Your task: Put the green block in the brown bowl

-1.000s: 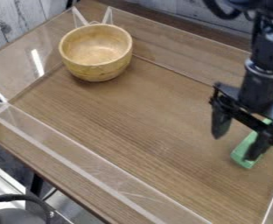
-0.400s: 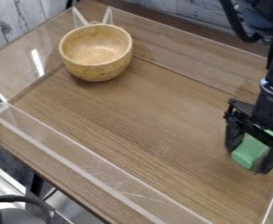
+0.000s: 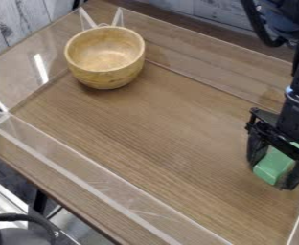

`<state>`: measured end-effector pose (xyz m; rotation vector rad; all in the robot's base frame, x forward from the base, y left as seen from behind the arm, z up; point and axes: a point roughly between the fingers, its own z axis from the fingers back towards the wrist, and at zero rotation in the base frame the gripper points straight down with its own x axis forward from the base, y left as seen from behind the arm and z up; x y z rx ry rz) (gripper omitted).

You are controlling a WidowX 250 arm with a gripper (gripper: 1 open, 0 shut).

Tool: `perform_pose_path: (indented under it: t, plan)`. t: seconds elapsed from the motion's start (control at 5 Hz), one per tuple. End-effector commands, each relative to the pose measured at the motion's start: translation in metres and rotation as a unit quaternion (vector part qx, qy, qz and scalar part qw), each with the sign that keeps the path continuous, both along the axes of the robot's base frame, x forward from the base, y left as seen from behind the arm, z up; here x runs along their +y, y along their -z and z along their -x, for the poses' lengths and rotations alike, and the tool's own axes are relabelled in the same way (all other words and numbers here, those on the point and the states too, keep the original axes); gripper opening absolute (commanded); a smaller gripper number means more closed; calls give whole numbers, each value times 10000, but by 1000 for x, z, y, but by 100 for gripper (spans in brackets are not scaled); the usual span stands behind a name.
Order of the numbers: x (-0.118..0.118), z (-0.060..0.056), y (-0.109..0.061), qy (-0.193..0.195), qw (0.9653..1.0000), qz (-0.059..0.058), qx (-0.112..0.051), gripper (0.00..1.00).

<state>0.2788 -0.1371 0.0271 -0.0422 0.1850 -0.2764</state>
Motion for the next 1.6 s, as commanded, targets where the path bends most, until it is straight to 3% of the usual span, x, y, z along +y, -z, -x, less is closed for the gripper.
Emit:
perform_pose_path:
  t: [0.0, 0.4, 0.8, 1.4]
  plan:
    - [-1, -10, -15, -52, 9995, 141, -286, 100]
    - [2, -10, -15, -95, 9993, 158, -311, 100]
    - [4, -8, -25, -113, 9987, 219, -445, 100]
    - [6, -12, -20, -156, 9987, 230, -421, 100]
